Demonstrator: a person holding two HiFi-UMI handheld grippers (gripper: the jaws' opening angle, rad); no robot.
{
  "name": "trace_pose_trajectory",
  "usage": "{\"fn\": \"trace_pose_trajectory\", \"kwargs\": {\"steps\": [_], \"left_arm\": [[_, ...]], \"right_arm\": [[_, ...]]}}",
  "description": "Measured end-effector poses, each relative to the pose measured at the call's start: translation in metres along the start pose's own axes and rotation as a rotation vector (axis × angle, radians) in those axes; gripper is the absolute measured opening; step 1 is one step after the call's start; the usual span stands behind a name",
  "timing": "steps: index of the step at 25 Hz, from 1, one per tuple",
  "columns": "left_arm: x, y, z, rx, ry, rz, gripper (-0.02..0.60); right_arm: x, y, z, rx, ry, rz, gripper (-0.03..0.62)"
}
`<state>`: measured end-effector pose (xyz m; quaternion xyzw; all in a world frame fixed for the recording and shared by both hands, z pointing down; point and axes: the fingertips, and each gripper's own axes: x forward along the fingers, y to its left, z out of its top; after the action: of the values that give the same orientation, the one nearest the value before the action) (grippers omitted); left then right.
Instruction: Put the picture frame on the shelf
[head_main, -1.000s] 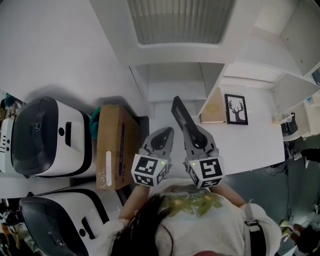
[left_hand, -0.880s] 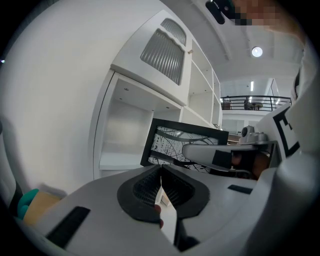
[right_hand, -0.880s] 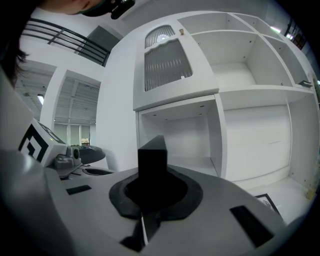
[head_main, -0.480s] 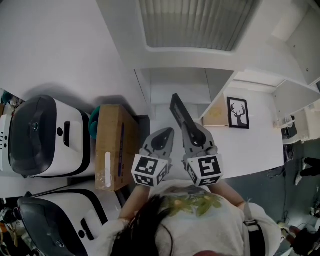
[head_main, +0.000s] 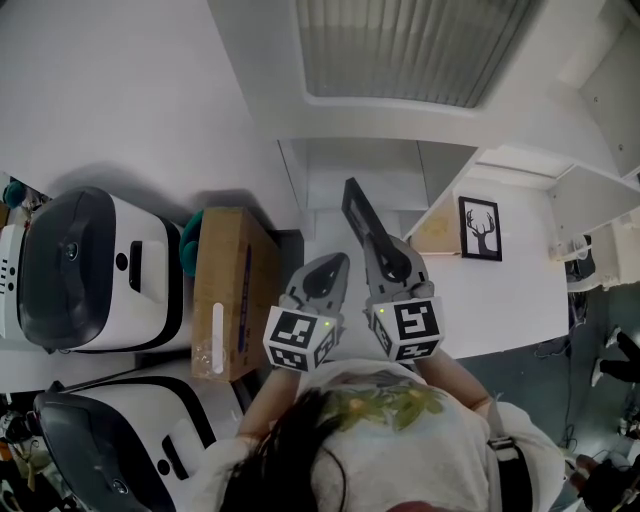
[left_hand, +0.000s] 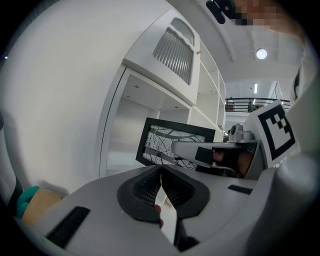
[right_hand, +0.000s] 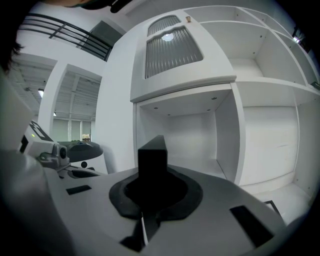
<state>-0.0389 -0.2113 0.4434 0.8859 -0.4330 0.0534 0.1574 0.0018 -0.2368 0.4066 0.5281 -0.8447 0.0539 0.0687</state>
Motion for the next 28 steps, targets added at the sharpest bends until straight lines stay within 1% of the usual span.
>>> {"fn": "trace_pose_trajectory", "kwargs": {"steps": [14,28], "left_arm": [[0.003,0.011,-0.003,-0.01,0.011,0.004,0.031],[0.003,0.016,-0.004,-0.012,0.017,0.012,0.031]], "right_arm": [[0.026,-0.003,-0.006,-0.009,0.025,-0.005,0.037],[0.04,-0.003,-0.009,-0.033,0.06,-0.015,0.037]]}}
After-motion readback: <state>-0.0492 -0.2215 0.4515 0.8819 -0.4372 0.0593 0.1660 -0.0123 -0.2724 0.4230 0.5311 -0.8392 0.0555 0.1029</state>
